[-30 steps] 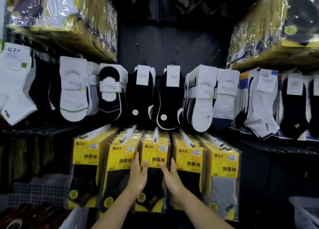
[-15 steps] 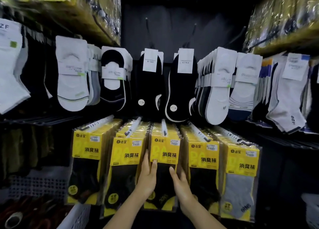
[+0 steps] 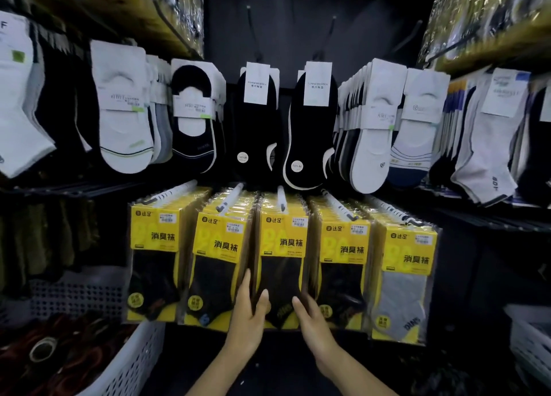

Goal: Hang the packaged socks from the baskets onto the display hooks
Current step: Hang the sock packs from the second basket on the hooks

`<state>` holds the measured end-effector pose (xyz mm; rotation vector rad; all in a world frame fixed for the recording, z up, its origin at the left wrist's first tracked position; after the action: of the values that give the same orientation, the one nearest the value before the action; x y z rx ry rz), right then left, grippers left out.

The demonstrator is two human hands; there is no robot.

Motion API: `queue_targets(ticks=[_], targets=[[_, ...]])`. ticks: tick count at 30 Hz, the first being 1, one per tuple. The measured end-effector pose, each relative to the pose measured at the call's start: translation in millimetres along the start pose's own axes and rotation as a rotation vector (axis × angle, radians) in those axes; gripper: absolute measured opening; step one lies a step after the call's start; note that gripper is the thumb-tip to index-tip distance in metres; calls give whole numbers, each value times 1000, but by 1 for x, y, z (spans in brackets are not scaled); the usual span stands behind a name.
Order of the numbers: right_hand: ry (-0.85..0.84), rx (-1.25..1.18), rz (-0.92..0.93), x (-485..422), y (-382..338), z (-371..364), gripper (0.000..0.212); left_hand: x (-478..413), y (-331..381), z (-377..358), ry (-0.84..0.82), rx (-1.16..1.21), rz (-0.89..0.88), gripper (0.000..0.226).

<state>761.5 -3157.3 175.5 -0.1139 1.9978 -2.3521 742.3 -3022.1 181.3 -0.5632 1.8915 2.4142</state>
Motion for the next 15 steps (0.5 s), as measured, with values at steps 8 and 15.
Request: queue_targets(ticks=[8, 15], targets=[[47, 72, 186, 35, -33, 1, 63, 22, 26, 71, 154, 7, -79, 51], [-86, 129, 333, 27, -76, -55, 64, -14, 42, 113, 247, -72, -95, 60]])
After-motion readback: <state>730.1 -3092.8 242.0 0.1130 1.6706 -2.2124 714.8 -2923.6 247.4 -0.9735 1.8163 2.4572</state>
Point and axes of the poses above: each hand's wrist, its own x-axis away from the middle knuckle, its own z-axis out of the back of the hand, y = z × x, the point moved 1 cm from there along -x, towards the middle knuckle, and after that the axes turned 2 degrees about x, right-handed, at the moved point
